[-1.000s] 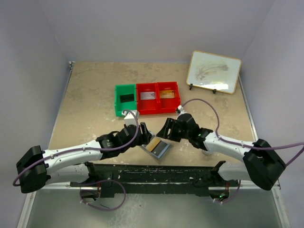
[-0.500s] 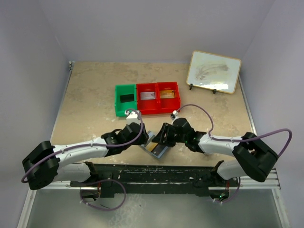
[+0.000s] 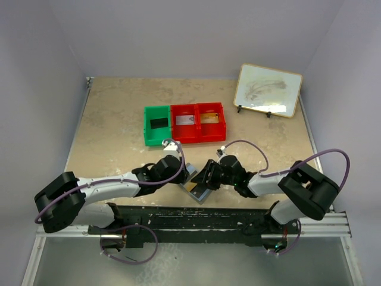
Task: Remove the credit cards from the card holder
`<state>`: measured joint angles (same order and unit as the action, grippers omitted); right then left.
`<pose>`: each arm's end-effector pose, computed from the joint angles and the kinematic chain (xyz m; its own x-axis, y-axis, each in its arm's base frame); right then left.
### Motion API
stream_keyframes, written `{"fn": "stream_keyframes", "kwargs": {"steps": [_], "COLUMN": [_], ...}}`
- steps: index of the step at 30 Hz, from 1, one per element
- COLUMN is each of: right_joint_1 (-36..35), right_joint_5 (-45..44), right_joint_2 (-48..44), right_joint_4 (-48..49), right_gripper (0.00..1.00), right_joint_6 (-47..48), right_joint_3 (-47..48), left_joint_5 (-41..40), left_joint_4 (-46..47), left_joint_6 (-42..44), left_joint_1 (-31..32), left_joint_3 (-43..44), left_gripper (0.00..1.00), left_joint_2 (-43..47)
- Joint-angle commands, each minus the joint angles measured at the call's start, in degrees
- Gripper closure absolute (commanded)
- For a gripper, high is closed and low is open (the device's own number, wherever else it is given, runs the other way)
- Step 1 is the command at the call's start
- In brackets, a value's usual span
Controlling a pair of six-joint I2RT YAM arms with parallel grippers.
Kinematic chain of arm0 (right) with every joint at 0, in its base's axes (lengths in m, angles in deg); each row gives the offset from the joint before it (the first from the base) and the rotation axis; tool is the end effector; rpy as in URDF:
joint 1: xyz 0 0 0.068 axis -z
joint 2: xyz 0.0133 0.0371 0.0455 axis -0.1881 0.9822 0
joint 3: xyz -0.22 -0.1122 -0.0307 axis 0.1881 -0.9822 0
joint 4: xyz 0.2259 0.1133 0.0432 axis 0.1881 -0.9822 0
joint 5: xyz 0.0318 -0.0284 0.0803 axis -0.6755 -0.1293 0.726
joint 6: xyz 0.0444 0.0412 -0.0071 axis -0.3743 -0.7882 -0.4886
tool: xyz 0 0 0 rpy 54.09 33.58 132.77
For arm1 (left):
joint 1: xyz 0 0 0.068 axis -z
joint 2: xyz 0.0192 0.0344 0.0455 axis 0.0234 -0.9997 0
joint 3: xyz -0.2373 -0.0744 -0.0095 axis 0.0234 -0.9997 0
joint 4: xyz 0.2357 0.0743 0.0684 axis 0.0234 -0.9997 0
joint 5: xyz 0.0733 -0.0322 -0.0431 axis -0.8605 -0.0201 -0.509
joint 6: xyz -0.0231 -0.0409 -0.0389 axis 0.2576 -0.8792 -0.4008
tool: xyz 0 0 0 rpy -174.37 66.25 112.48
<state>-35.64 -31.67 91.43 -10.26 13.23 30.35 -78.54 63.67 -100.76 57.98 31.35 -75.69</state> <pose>0.1684 0.1923 0.1040 -0.9027 0.3879 -0.1861 0.0316 0.4912 0.8705 0.1533 -0.2097 0.1499 -0.7414 -0.1502 -0.6541 0.2076 0.8755 -0.4363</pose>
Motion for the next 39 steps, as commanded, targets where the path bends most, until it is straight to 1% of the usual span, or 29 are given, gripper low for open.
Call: {"fn": "stream_keyframes", "kwargs": {"steps": [1,4,7,9,14,17,20,23,25,27,33,37,39], "right_joint_1": [-0.02,-0.01,-0.02,0.05,-0.02,-0.02,0.0,-0.02,-0.02,-0.02,0.02,0.01,-0.01], "right_joint_5": [-2.69,-3.56,-3.48,-3.39,-3.82,-4.2,-4.79,-6.19,-6.83,-7.6,-6.26,-7.42,-8.07], "right_joint_2": [1.34,0.94,1.09,1.27,1.37,1.17,0.34,-0.62,-0.6,-0.87,-0.21,0.66,0.7], "right_joint_4": [-3.3,-3.31,-2.65,-2.22,-2.61,-3.43,-4.7,-8.82,-12.53,-14.19,-5.23,-2.74,-1.91], "right_gripper": [0.51,0.51,0.51,0.51,0.52,0.52,0.52,0.51,0.51,0.5,0.5,0.52,0.56], "right_joint_6": [-1.52,-2.95,-3.87,-4.41,-4.98,-5.01,-5.0,-5.15,-5.58,-5.33,-9.16,-10.59,-11.46], "right_joint_3": [-1.63,-2.74,-3.69,-4.14,-4.44,-4.31,-4.16,-3.28,-2.27,-2.21,-5.62,-5.65,-5.71], "left_joint_5": [-0.04,0.47,5.53,8.59,10.05,6.28,-1.53,-6.09,-5.29,-3.41,-1.3,-1.65,-2.04], "left_joint_4": [0.6,0.17,2.46,2.35,1.28,-0.83,-3.27,-4.43,-3.99,-2.64,-0.69,-1.52,-1.64], "left_joint_6": [3.16,4.39,5.84,6.79,6.9,5.62,3.29,2.25,2.47,2.43,1.86,1.02,0.28], "left_joint_1": [-0.13,-0.13,-0.13,-0.19,0.02,0.02,0.02,-0.05,0.03,0.09,0.79,1.04,1.1], "left_joint_3": [2.43,2.91,3.34,4.29,4.73,4.43,3.76,2.64,2.55,1.99,-0.04,-0.79,-1.3], "left_gripper": [0.67,0.68,0.69,0.69,0.73,0.74,0.74,0.75,0.76,0.77,0.78,0.8,0.8], "left_joint_2": [0.88,0.99,0.49,-1.13,-4.02,-4.96,-5.94,-8.0,-9.61,-10.54,-10.83,-10.46,-9.81]}}
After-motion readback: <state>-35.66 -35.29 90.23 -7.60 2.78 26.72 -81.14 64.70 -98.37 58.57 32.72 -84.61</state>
